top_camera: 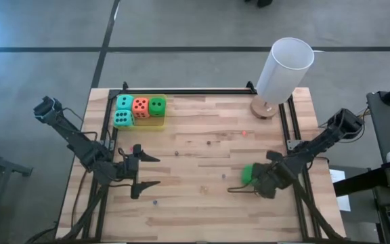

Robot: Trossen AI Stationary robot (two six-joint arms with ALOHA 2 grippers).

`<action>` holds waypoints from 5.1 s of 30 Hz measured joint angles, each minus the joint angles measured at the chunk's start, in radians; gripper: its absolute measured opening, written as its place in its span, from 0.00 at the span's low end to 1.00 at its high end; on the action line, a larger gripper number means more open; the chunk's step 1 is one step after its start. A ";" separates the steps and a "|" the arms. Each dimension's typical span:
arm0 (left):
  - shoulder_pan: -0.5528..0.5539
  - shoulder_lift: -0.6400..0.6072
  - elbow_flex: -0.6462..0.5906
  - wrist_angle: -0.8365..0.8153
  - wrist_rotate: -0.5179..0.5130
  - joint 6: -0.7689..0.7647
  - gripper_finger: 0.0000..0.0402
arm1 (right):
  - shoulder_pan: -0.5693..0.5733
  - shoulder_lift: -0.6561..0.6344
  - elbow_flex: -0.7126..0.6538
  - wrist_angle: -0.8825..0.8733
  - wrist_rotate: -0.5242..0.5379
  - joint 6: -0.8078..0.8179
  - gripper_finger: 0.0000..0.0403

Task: Pick & Place Dice
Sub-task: Put the green large die into the yellow container

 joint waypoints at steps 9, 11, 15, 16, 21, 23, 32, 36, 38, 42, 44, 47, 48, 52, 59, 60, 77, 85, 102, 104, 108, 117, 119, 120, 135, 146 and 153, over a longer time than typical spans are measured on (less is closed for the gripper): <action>0.000 0.000 0.000 0.000 0.000 0.000 0.98 | -0.131 0.003 0.004 0.151 0.057 -0.120 0.07; 0.000 0.000 0.000 0.000 0.000 0.000 0.98 | -0.162 0.005 0.004 0.204 0.066 -0.160 0.07; 0.000 0.000 0.000 0.000 0.000 0.000 0.98 | -0.230 0.007 0.004 0.287 0.077 -0.230 0.07; 0.000 0.000 0.000 0.000 0.000 0.000 0.98 | -0.246 0.007 0.004 0.303 0.086 -0.241 0.07; 0.000 0.000 0.000 0.000 0.000 0.002 0.97 | -0.319 0.007 0.004 0.344 0.092 -0.322 0.07; 0.000 0.000 0.000 0.000 0.000 0.008 0.98 | -0.338 0.007 0.004 0.341 0.092 -0.342 0.07; 0.000 0.000 0.000 -0.001 0.000 0.012 0.98 | -0.332 -0.033 0.038 0.258 0.089 -0.389 0.07; 0.000 0.000 0.000 -0.002 0.000 0.013 0.97 | -0.301 -0.069 0.073 0.224 0.091 -0.386 0.07; 0.000 0.000 0.000 -0.002 0.000 0.016 0.98 | -0.280 -0.086 0.092 0.219 0.096 -0.384 0.07; 0.000 0.000 0.000 -0.003 0.000 0.019 0.98 | -0.224 -0.116 0.139 0.221 0.116 -0.382 0.07; 0.000 0.000 0.000 -0.003 0.000 0.019 0.98 | -0.192 -0.121 0.161 0.224 0.120 -0.381 0.07; 0.000 0.000 0.000 -0.002 0.000 0.019 0.98 | -0.143 -0.110 0.189 0.229 0.118 -0.378 0.07; 0.000 0.000 0.000 -0.002 0.000 0.019 0.97 | -0.130 -0.101 0.199 0.232 0.113 -0.378 0.07; 0.000 0.000 0.000 -0.003 0.000 0.019 0.98 | -0.080 -0.042 0.228 0.231 0.071 -0.361 0.07; 0.000 0.000 -0.001 -0.003 0.000 0.019 0.98 | -0.060 0.091 0.220 0.232 -0.005 -0.315 0.07; 0.000 0.000 -0.001 -0.003 0.000 0.019 0.98 | -0.060 0.109 0.216 0.230 -0.006 -0.315 0.07; 0.000 0.000 -0.002 -0.005 0.000 0.015 0.98 | -0.220 0.206 0.191 0.228 0.062 -0.427 0.07; 0.000 0.000 -0.002 -0.007 0.000 0.015 0.98 | -0.317 0.224 0.205 0.230 0.135 -0.565 0.07; 0.000 0.000 -0.002 -0.008 0.000 0.016 0.98 | -0.357 0.129 0.220 0.172 0.193 -0.482 0.07; 0.000 0.000 -0.002 -0.008 0.000 0.016 0.98 | -0.363 0.139 0.218 0.175 0.193 -0.477 0.07; 0.000 0.000 -0.002 -0.008 0.000 0.016 0.98 | -0.381 0.173 0.216 0.185 0.210 -0.491 0.07; 0.000 0.000 -0.002 -0.008 0.000 0.016 0.98 | -0.416 0.248 0.215 0.381 0.214 -0.569 0.07; 0.000 0.000 -0.002 -0.011 0.000 0.016 0.98 | -0.421 0.265 0.215 0.451 0.207 -0.607 0.07; 0.000 0.000 -0.002 -0.011 0.000 0.016 0.98 | -0.425 0.276 0.215 0.487 0.197 -0.628 0.07; 0.000 0.000 -0.002 -0.011 0.000 0.016 0.97 | -0.504 0.479 0.434 0.564 0.183 -0.843 0.07; 0.000 0.000 -0.002 -0.012 0.000 0.015 0.98 | -0.515 0.596 0.608 0.554 0.185 -0.935 0.07; 0.000 0.000 -0.002 -0.015 0.000 0.015 0.97 | -0.505 0.544 0.568 0.531 0.194 -0.889 0.07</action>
